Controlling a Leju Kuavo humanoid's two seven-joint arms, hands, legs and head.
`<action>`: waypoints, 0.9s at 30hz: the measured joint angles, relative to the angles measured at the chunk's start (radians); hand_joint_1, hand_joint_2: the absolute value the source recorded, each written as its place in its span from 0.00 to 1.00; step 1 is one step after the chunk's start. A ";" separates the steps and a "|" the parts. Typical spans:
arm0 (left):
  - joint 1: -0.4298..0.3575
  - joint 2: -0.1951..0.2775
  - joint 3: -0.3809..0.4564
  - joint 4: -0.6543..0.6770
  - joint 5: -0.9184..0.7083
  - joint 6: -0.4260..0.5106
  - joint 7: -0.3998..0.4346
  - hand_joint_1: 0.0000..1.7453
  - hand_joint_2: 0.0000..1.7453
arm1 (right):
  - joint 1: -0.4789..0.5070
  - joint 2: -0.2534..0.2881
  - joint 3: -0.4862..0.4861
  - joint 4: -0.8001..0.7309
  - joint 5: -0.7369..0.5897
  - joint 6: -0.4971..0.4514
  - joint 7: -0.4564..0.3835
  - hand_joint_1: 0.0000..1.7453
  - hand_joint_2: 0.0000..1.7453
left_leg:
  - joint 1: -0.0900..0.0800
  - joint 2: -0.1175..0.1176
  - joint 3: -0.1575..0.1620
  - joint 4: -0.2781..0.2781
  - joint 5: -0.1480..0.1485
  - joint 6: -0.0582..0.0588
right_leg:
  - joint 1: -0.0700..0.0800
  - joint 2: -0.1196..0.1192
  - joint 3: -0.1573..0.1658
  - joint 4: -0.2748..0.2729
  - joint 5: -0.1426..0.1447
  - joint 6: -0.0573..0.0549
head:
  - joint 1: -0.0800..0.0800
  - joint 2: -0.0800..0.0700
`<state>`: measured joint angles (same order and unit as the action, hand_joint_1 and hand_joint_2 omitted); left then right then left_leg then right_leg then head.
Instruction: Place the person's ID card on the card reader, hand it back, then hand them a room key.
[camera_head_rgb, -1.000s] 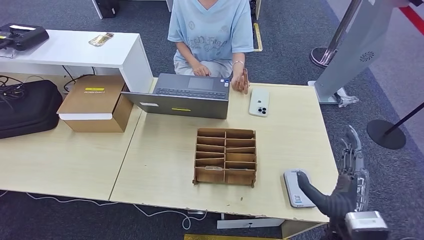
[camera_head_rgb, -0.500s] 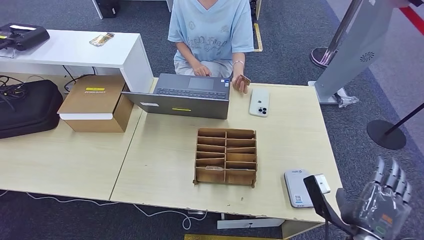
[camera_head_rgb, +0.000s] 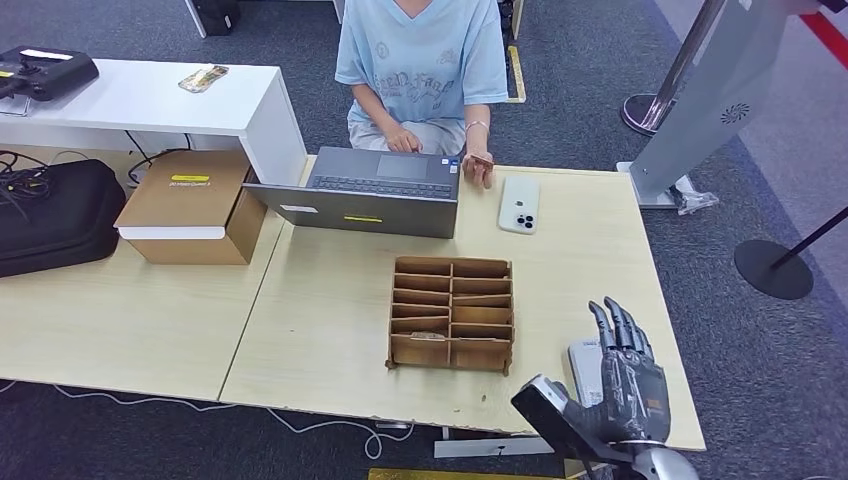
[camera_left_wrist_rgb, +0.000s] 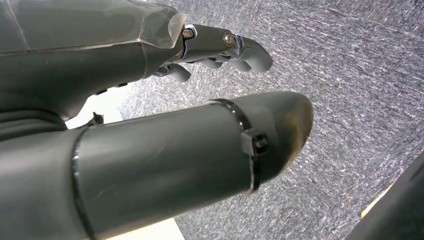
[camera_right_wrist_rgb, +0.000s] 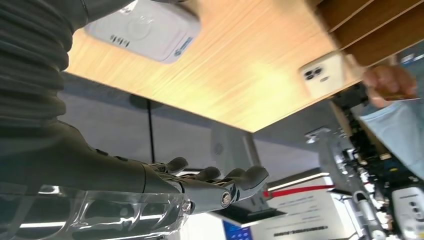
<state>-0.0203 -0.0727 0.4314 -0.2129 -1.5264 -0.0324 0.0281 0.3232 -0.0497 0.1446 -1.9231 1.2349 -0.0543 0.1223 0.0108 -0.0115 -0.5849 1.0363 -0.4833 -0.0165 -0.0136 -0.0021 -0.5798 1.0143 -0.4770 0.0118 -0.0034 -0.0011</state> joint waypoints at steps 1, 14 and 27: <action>0.000 0.000 0.000 0.000 -0.001 0.000 -0.002 0.00 0.00 | -0.004 -0.004 0.012 0.004 -0.014 0.000 -0.008 0.00 1.00 | 0.000 0.000 0.000 0.000 0.000 0.000 | 0.000 0.000 0.000 0.000 0.000 0.000 | 0.000 0.000; -0.001 0.005 -0.002 0.000 -0.011 -0.016 -0.016 0.00 0.00 | -0.056 -0.077 0.123 0.054 0.016 -0.020 0.008 0.00 1.00 | 0.000 0.000 0.000 0.000 0.000 0.000 | 0.000 0.000 0.000 0.000 0.000 0.000 | 0.000 0.000; -0.002 0.005 -0.009 0.000 -0.012 -0.021 -0.021 0.00 0.00 | -0.116 -0.087 0.179 0.095 0.126 -0.017 0.048 0.00 1.00 | 0.000 0.000 0.000 0.000 0.000 0.000 | 0.000 0.000 0.000 0.000 0.000 0.000 | 0.000 0.000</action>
<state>-0.0227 -0.0679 0.4221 -0.2129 -1.5389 -0.0539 0.0072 0.2070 -0.1368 0.3238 -1.8284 1.3611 -0.0715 0.1700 0.0107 -0.0115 -0.5846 1.0366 -0.4833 -0.0165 -0.0137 -0.0020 -0.5798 1.0141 -0.4769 0.0119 -0.0034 -0.0011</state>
